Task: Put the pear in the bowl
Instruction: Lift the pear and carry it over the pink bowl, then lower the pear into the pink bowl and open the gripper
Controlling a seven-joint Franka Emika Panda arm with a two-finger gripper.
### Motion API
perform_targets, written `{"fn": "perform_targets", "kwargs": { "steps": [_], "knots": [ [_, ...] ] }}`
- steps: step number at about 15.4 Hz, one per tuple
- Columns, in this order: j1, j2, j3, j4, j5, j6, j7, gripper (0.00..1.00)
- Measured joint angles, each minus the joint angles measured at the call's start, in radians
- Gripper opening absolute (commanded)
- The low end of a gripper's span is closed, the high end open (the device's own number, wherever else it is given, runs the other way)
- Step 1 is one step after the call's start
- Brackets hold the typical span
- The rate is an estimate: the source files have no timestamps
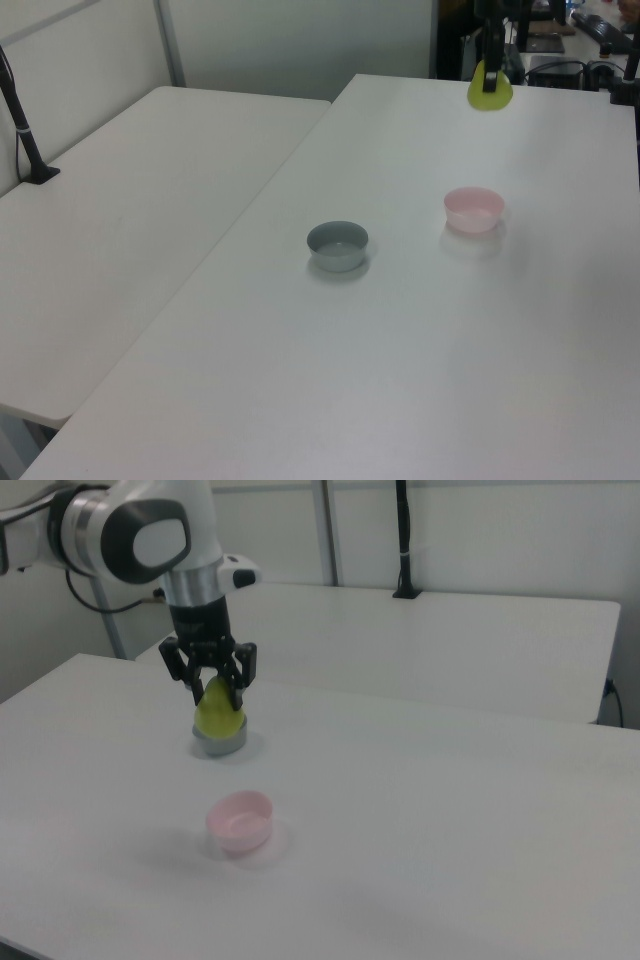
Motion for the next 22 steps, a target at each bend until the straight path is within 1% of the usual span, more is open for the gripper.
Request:
{"fn": "perform_targets", "kwargs": {
  "steps": [3,8,10,16,22],
  "knots": [
    [0.037,-0.012,0.0,-0.113,0.0,0.103,0.024,0.02],
    [0.039,0.021,0.0,-0.23,0.0,0.244,0.024,0.02],
    [0.039,0.056,0.0,-0.246,0.0,0.287,0.024,0.02],
    [0.039,0.166,-0.001,-0.248,-0.002,0.392,0.024,0.02],
    [0.041,0.196,-0.001,-0.265,-0.025,0.4,0.024,0.02]
  ]
}}
